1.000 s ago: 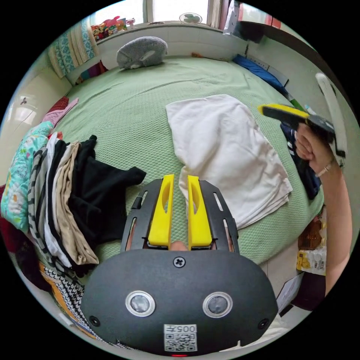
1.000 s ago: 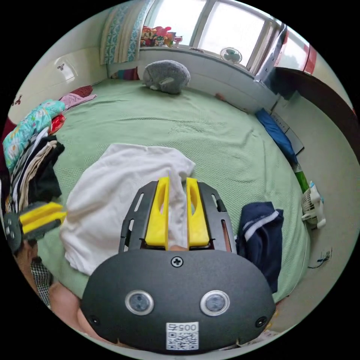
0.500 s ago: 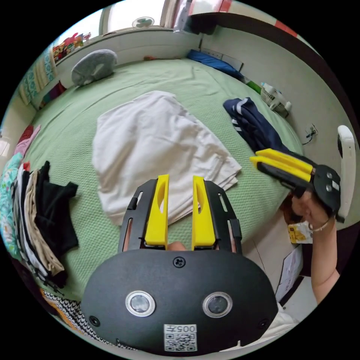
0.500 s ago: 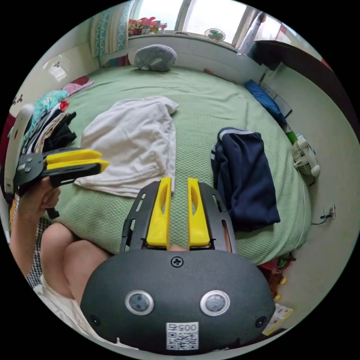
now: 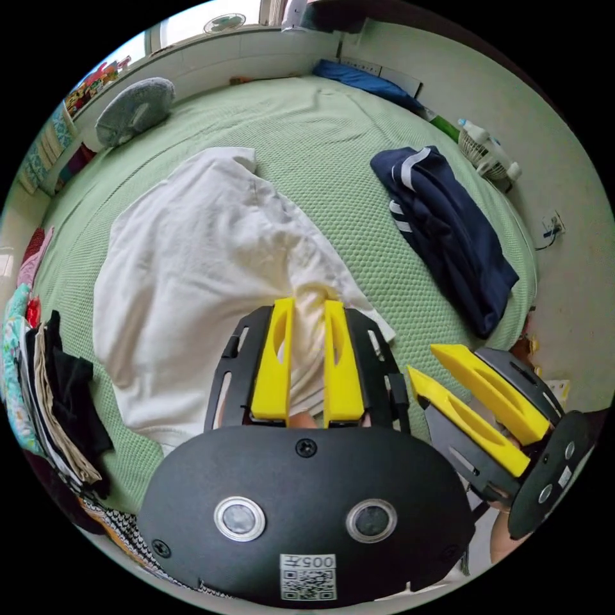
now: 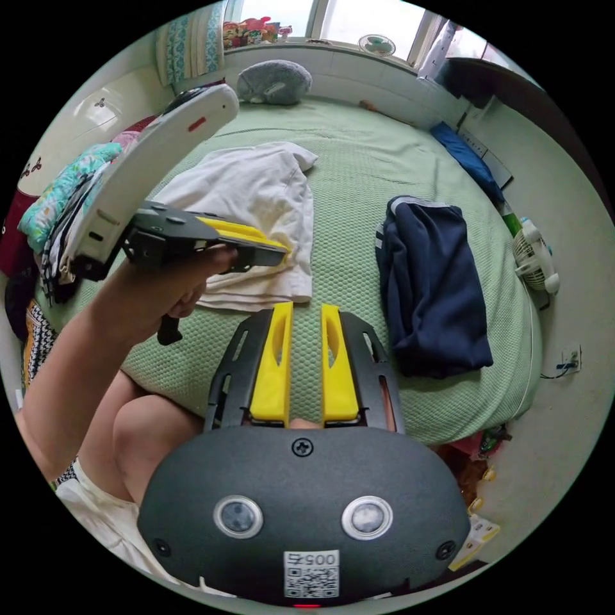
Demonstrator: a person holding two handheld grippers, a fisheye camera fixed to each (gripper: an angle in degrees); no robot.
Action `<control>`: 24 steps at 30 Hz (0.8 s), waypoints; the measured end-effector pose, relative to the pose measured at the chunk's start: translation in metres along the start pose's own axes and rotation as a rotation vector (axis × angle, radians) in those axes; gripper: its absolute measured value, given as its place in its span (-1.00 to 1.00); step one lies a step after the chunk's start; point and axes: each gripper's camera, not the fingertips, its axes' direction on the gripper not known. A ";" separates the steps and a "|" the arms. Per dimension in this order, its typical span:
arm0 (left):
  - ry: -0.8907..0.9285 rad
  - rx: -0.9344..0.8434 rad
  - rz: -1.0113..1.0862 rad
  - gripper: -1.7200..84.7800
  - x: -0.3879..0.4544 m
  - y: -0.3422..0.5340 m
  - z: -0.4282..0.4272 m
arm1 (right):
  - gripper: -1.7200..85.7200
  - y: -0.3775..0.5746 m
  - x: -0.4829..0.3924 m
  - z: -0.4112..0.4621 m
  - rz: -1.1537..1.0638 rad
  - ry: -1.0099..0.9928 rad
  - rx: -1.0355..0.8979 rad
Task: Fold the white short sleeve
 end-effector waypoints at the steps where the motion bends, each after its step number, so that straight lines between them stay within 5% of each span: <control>1: 0.015 0.007 0.001 -0.85 -0.004 0.002 -0.004 | -0.83 0.001 0.000 0.000 0.001 -0.004 0.000; 5: 0.089 0.055 -0.029 -0.88 -0.040 0.020 -0.039 | -0.83 0.005 0.001 -0.003 0.009 -0.012 0.006; 15: -0.074 0.275 -0.291 -0.91 -0.197 0.100 -0.172 | -0.83 -0.002 -0.020 -0.019 0.009 -0.020 0.034; 24: -0.236 0.223 -0.596 -0.90 -0.338 0.207 -0.203 | -0.86 -0.017 -0.066 -0.025 -0.046 -0.057 0.037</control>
